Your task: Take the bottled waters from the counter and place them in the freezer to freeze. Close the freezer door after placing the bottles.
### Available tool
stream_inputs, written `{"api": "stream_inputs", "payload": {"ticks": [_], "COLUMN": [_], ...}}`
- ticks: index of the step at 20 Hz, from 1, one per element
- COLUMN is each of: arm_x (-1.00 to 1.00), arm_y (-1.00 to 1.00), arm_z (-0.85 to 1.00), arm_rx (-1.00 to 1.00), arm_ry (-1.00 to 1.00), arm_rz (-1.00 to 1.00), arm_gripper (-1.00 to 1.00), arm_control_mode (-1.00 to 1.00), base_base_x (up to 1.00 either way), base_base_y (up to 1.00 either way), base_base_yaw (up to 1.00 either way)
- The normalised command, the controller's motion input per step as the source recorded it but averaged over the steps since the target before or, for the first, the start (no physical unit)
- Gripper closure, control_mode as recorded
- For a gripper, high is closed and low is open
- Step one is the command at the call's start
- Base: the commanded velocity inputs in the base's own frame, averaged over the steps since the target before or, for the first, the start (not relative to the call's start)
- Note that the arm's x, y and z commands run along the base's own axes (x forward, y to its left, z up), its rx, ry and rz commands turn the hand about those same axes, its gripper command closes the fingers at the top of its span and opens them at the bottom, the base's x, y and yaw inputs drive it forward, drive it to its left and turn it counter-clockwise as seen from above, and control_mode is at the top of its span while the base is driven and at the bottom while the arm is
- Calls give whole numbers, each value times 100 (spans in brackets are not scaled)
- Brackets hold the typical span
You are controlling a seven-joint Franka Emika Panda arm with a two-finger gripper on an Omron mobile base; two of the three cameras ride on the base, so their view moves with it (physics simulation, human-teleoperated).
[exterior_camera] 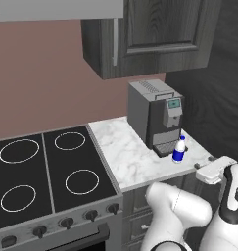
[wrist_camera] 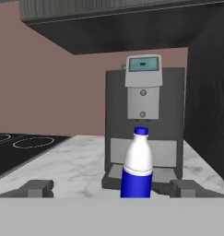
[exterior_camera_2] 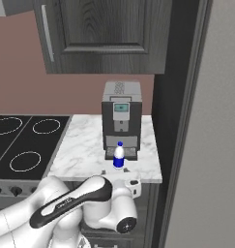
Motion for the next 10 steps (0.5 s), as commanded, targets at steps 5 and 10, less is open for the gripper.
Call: {"api": "stream_inputs", "payload": {"ticks": [5, 10], "arm_x": [9, 8], "arm_y": [8, 10], "arm_z": [0, 0], "arm_rx": [0, 0], "arm_ry": [0, 1], "arm_rz": [6, 1], "arm_gripper": [-100, -100], "arm_control_mode": [-100, -100], "base_base_x": [0, 0], "base_base_y": [0, 0], "base_base_yaw": [0, 0]}}
